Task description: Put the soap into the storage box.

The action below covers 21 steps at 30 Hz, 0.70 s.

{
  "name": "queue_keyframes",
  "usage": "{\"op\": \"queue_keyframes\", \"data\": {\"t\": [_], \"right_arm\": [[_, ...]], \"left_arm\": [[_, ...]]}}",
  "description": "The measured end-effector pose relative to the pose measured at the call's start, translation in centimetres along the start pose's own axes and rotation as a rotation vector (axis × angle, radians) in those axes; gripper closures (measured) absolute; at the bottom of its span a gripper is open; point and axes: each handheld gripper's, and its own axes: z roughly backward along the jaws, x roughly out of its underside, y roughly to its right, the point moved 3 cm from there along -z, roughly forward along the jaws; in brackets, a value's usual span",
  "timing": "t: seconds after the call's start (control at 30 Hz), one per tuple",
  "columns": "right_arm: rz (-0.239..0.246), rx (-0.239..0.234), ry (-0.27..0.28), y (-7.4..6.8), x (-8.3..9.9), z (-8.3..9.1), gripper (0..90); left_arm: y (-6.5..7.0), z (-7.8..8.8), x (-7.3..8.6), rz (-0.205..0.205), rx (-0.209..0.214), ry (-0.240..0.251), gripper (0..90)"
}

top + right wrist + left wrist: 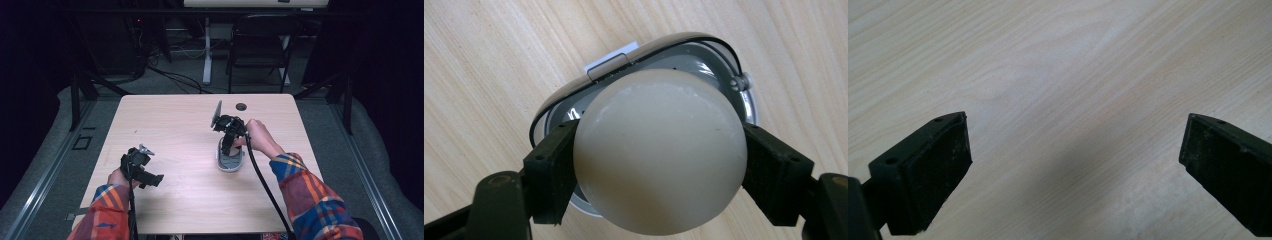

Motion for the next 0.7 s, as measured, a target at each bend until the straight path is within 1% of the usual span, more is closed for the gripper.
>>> {"op": "queue_keyframes", "data": {"t": [0.2,0.47,0.7], "right_arm": [[0.01,0.005,-0.006,-0.2,-0.1,-0.7,23.5],[0.009,0.002,-0.02,-0.3,0.1,-1.8,23.4],[0.015,0.003,-0.023,-0.2,0.3,-2.1,23.4]], "left_arm": [[0.0,0.0,0.0,0.0,0.001,0.0,0.3],[0.0,0.0,0.0,0.0,0.002,0.0,0.3],[0.1,-0.1,0.0,-0.001,0.001,-0.001,0.3]]}}
